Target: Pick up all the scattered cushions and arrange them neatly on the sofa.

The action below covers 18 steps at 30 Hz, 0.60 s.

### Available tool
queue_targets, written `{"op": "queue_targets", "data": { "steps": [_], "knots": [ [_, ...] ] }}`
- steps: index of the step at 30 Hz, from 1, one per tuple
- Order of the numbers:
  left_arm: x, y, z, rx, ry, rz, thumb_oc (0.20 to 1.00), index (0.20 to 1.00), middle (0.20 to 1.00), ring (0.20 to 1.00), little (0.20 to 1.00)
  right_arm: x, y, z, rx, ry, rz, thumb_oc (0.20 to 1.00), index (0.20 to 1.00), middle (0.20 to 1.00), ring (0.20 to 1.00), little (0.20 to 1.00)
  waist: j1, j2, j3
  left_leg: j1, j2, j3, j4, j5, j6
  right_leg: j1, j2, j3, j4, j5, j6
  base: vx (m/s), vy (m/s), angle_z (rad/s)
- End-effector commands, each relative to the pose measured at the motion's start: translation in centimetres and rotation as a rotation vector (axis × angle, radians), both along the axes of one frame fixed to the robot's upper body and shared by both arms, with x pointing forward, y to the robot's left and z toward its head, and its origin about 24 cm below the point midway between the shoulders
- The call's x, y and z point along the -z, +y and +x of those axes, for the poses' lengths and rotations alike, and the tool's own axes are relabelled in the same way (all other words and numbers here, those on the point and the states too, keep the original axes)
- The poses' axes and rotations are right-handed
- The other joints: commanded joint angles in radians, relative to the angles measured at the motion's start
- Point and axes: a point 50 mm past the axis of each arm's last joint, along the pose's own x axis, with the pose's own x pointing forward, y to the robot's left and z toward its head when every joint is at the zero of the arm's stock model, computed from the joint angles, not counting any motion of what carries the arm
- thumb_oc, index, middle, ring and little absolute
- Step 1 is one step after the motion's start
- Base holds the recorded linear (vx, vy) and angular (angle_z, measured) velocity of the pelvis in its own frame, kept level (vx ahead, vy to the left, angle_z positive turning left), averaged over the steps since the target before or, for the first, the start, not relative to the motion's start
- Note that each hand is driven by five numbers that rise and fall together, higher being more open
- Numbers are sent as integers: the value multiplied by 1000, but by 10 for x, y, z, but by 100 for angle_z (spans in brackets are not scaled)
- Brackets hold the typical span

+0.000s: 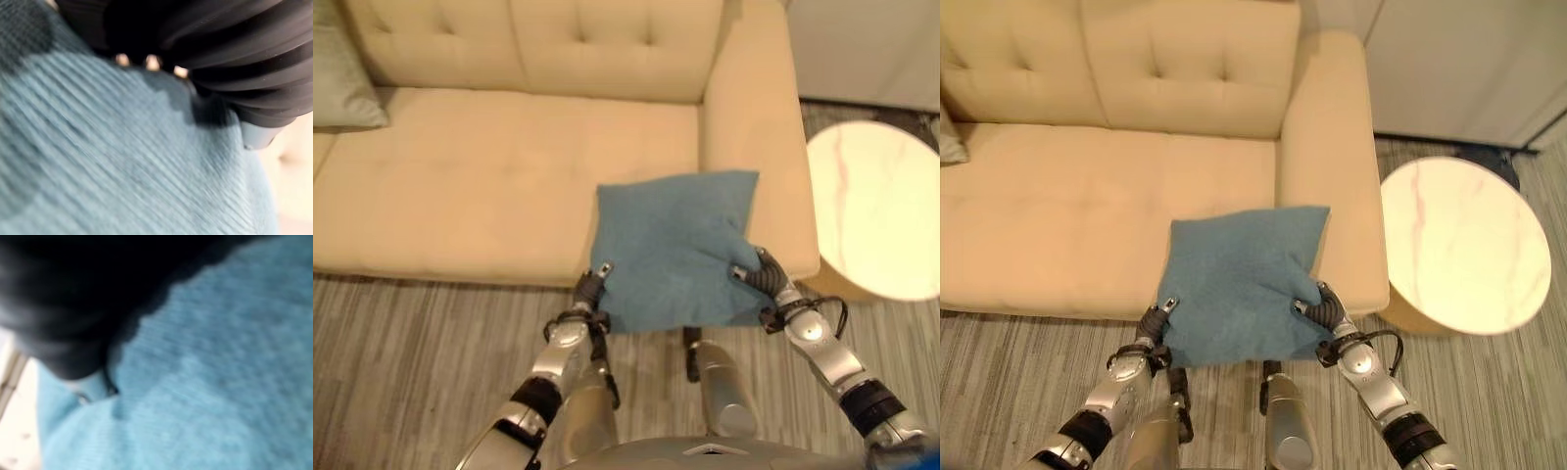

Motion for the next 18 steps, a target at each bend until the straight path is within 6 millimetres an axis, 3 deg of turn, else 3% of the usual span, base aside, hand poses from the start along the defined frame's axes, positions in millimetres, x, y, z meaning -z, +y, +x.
{"op": "queue_targets", "data": {
  "steps": [1, 3, 5, 8, 13, 18],
  "knots": [
    [-47, -6, 27, 80, -254, -59, 200, 200, 200, 200, 200, -27, 7, 5, -40, -173, 59, 200, 200, 200, 200, 200, -33, -38, -51, -39, 82, -8, 115, 1, -132, 146, -64, 40, -207, 44, 94, 48, -89, 112],
    [-48, -8, 20, 102, -262, -89, 200, 200, 200, 200, 200, -26, -4, -6, -15, -163, 48, 200, 200, 200, 200, 200, -52, -31, -80, 1, 97, 96, 88, 10, -119, 199, -64, -6, -227, 34, 93, 64, -1, 77],
    [-48, -8, 16, 101, -262, -100, 200, 200, 200, 200, 200, -26, -5, -8, -17, -161, 38, 200, 200, 200, 200, 200, -62, -34, -97, 12, 108, 145, 99, 7, -112, 215, -71, -16, -247, 46, 98, 55, 71, 58],
    [-48, -6, 12, 114, -265, -88, 200, 200, 200, 200, 200, -27, -3, -7, -25, -166, 35, 200, 200, 200, 200, 200, -53, -45, -101, 15, 104, 148, 128, -10, -109, 221, -77, -4, -260, 60, 102, 58, 113, 8],
    [-50, -10, 11, 162, -275, -56, 200, 200, 200, 200, 200, -33, 7, 0, -46, -192, 34, 200, 200, 200, 200, 200, -33, -70, -108, 40, 22, 113, 144, -107, -46, 240, -132, 35, -263, 102, 141, 101, 183, -18],
    [-56, -12, 15, 205, -298, -10, 200, 200, 200, 200, 200, -34, 14, 5, -68, -196, 34, 200, 200, 200, 200, 200, -24, -77, -105, 75, -30, 123, 114, -123, -5, 197, -157, 60, -164, 170, 167, 100, 202, -12]
  ]
}}
